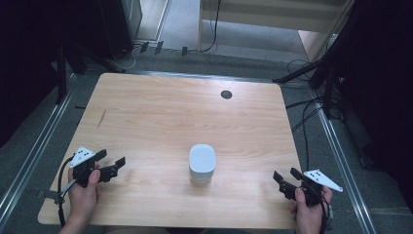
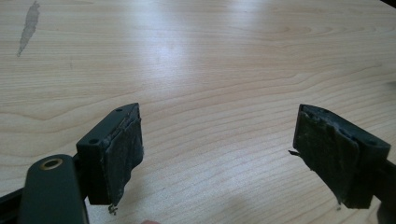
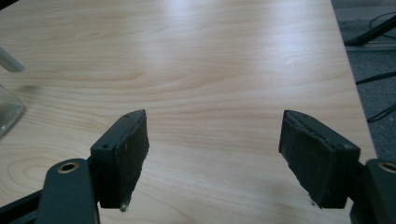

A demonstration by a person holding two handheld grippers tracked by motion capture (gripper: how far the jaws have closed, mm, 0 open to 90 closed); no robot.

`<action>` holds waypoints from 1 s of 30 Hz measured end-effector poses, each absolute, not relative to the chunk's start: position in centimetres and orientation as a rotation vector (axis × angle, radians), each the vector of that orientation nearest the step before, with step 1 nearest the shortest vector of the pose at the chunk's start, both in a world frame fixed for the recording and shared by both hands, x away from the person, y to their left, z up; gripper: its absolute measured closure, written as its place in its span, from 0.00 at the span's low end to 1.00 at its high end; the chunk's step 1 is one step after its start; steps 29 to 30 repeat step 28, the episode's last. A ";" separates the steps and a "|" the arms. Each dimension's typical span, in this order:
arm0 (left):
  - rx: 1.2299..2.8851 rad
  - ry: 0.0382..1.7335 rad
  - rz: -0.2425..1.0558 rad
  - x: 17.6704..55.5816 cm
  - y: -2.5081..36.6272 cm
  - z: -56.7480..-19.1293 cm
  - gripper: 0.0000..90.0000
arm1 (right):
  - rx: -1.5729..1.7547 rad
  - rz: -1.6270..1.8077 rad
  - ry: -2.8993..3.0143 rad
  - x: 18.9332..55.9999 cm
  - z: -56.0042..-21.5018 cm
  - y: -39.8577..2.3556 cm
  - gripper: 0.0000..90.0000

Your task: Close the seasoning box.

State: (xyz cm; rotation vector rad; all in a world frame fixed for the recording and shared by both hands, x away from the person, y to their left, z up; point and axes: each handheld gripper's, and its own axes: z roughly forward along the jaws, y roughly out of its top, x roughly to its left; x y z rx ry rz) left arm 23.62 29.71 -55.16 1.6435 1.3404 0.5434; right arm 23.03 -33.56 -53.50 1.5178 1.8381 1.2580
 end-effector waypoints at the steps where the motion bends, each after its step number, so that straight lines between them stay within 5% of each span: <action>1: 1.643 1.340 0.543 23.6 29.7 -55.2 0.18 | 1.522 1.253 1.834 22.9 -53.7 -33.9 0.28; 30: 1.638 1.323 0.531 23.7 29.8 -55.2 0.17 | 1.523 1.210 1.770 21.2 -54.7 -35.5 0.28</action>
